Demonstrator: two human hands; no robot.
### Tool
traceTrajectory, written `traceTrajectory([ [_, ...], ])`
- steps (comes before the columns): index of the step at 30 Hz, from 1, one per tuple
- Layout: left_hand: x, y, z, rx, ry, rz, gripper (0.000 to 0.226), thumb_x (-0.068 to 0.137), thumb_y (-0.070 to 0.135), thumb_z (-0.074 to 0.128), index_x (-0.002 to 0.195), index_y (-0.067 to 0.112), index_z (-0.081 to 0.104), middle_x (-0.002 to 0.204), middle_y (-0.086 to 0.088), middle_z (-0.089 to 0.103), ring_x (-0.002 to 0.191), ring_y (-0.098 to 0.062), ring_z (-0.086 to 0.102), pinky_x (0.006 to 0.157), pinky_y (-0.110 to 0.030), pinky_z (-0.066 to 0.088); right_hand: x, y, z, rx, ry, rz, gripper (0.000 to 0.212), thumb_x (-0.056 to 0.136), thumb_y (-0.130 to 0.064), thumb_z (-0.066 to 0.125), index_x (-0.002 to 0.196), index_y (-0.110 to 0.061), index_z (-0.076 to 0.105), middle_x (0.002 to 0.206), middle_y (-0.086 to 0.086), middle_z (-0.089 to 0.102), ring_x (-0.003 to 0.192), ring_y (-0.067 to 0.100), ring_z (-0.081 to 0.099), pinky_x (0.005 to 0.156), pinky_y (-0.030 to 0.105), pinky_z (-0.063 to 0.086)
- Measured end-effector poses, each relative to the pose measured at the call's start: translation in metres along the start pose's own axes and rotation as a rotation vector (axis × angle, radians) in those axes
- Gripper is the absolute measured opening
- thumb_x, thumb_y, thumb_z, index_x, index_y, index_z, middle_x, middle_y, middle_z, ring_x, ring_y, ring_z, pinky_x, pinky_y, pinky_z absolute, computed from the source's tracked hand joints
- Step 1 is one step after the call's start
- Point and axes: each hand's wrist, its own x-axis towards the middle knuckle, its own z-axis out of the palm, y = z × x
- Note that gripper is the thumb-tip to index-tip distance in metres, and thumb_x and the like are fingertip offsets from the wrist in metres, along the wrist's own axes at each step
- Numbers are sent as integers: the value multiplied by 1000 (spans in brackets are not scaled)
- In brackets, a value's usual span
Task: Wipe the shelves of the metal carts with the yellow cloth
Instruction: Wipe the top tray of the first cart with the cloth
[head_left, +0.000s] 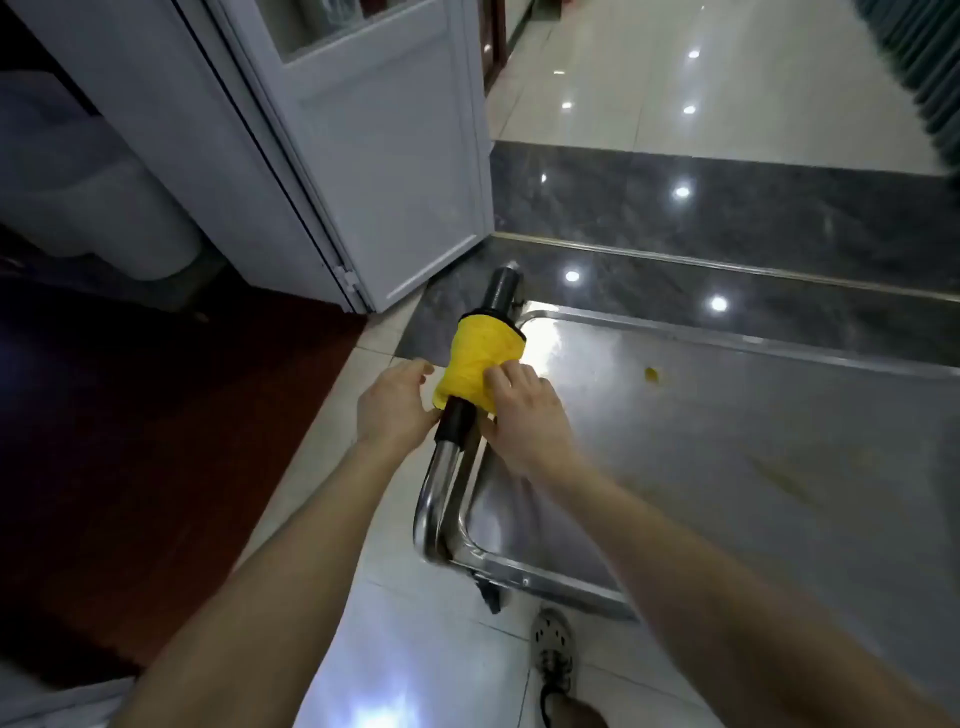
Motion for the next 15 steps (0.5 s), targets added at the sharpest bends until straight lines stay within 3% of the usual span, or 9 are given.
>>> traceTrajectory([
  [2, 12, 0, 7, -6, -5, 14, 52, 84, 40, 86, 132, 27, 67, 128, 4, 71, 115, -22, 67, 87, -43, 58, 12, 2, 8, 11, 7, 12, 45, 82, -21, 80, 119, -13, 56, 114, 9, 59, 102, 32, 56, 84, 42, 48],
  [5, 19, -4, 20, -26, 22, 89, 33, 90, 29, 79, 122, 28, 70, 118, 4, 72, 106, -22, 68, 78, -37, 53, 18, 5, 16, 35, 63, 8, 42, 80, -9, 79, 117, -10, 59, 109, 12, 61, 96, 35, 60, 87, 45, 49],
  [11, 14, -18, 3, -211, 157, 161, 17, 93, 28, 72, 108, 20, 71, 105, 2, 70, 92, -19, 64, 70, -38, 52, 6, 2, 1, 75, 184, 88, 30, 86, -9, 68, 116, -8, 67, 106, 14, 68, 95, 39, 65, 98, 53, 50],
  [15, -6, -7, -36, -310, 217, 275, 16, 91, 29, 73, 104, 22, 68, 101, 5, 70, 87, -18, 62, 70, -36, 49, -26, -22, -34, 213, 308, 182, 34, 85, -6, 64, 118, -7, 68, 107, 12, 69, 91, 36, 65, 87, 47, 52],
])
